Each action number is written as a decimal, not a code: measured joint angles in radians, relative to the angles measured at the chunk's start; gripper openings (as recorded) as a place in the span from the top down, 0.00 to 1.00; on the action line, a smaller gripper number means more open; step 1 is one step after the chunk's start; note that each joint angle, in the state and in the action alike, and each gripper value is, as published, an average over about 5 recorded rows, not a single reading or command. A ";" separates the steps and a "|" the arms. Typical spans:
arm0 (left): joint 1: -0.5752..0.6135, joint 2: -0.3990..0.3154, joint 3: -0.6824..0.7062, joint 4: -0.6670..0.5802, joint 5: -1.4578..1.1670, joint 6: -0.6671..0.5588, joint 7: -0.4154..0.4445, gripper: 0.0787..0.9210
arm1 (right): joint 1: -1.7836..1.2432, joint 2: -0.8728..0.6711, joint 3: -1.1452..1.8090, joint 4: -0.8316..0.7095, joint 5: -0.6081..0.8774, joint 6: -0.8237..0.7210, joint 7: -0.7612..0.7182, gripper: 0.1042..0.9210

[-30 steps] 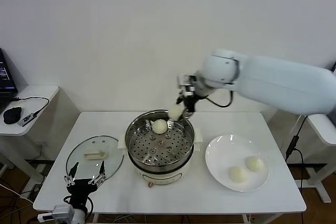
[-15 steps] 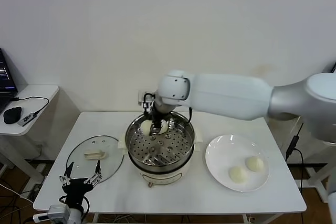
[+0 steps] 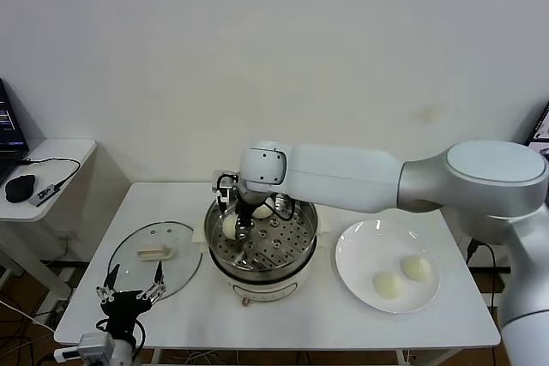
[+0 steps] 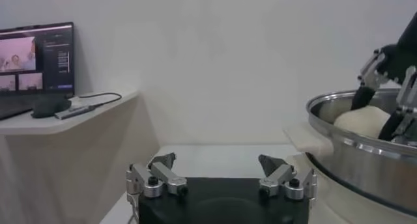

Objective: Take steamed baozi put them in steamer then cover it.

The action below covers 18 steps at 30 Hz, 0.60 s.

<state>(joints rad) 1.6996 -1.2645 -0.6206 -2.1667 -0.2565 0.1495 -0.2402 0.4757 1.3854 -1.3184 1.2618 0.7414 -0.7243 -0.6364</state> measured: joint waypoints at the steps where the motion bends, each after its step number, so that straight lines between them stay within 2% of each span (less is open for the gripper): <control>1: 0.000 0.000 0.000 0.000 0.000 0.000 0.000 0.12 | -0.001 0.001 0.001 0.000 0.000 0.000 0.000 0.33; 8: 0.000 0.001 0.001 0.000 0.000 0.000 0.000 0.12 | 0.011 -0.010 0.012 0.011 -0.014 0.000 -0.019 0.14; 18: 0.007 0.004 0.001 -0.022 0.001 0.006 0.000 0.12 | 0.115 -0.121 0.006 0.109 -0.061 0.038 -0.122 0.12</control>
<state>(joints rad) 1.7065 -1.2605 -0.6195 -2.1886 -0.2554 0.1555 -0.2400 0.5906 1.2639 -1.3124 1.3704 0.6808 -0.6861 -0.7582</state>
